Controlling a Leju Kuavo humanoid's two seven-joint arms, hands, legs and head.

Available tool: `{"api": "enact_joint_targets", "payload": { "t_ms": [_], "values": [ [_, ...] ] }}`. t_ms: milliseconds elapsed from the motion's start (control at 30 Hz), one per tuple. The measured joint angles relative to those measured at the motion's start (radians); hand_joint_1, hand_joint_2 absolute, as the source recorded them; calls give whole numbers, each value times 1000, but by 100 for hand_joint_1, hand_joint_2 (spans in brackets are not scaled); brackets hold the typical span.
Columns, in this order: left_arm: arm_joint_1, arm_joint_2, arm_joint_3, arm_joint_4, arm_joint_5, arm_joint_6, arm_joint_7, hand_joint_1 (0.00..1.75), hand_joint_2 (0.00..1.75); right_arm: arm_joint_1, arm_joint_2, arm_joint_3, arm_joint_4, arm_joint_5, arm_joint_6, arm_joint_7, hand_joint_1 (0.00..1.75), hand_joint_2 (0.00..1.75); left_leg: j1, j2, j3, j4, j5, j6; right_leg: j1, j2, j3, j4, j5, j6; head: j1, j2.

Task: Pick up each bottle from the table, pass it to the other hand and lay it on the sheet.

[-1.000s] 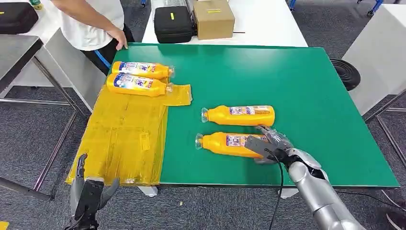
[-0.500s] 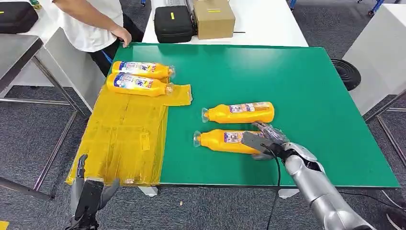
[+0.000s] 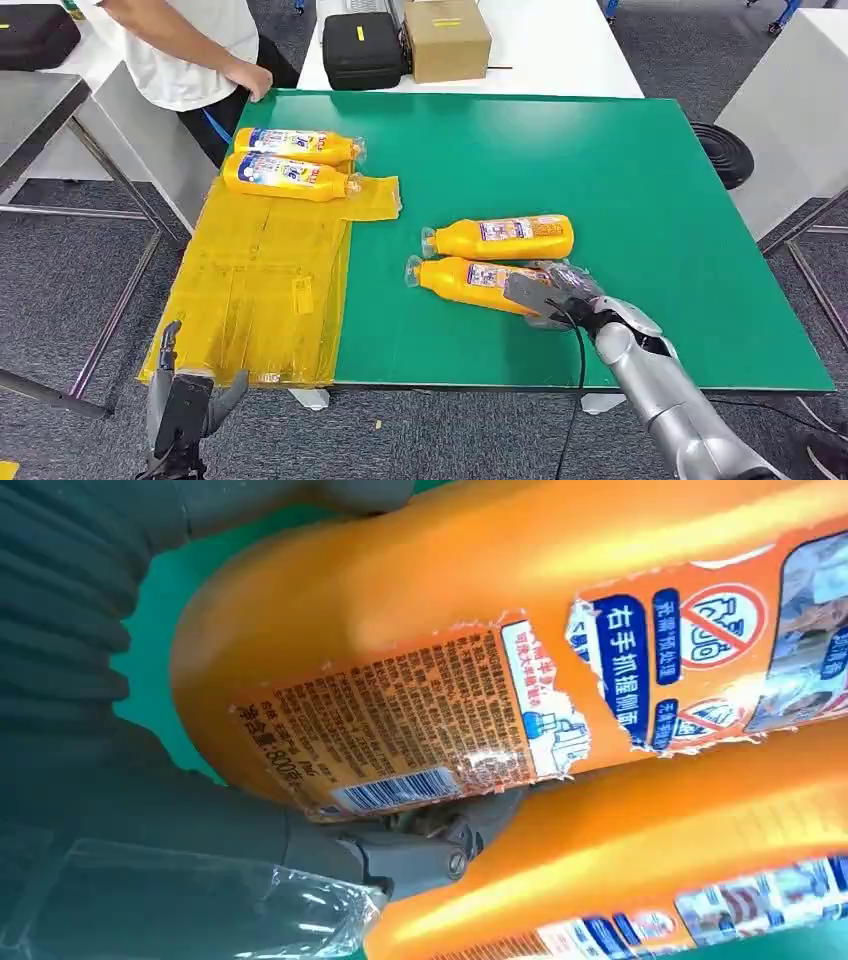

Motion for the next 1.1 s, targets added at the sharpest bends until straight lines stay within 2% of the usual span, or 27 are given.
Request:
{"api": "enact_joint_targets", "payload": {
  "t_ms": [700,867,1033,1100],
  "values": [
    [-28,15,-9,37,19,1,-9,0,175,35,-14,8,-34,0,-2,-4,175,175,0,0,0,0,0,0,0,0,0,0,0,0,0,0],
    [-33,15,-8,46,66,-12,-44,0,175,104,2,-11,-88,-56,-55,-123,175,175,0,-1,-1,0,0,0,0,0,0,0,0,0,0,0],
    [-64,13,-4,70,195,-51,-137,0,175,241,109,-80,-237,-128,-127,-337,175,175,2,0,-2,0,-1,-1,2,1,-2,1,-1,0,0,0],
    [-83,12,-4,76,224,-64,-147,0,175,263,150,-96,-278,-142,-130,-366,175,175,2,0,-2,0,-1,-1,2,0,-2,0,-1,-1,0,0]
  ]
}}
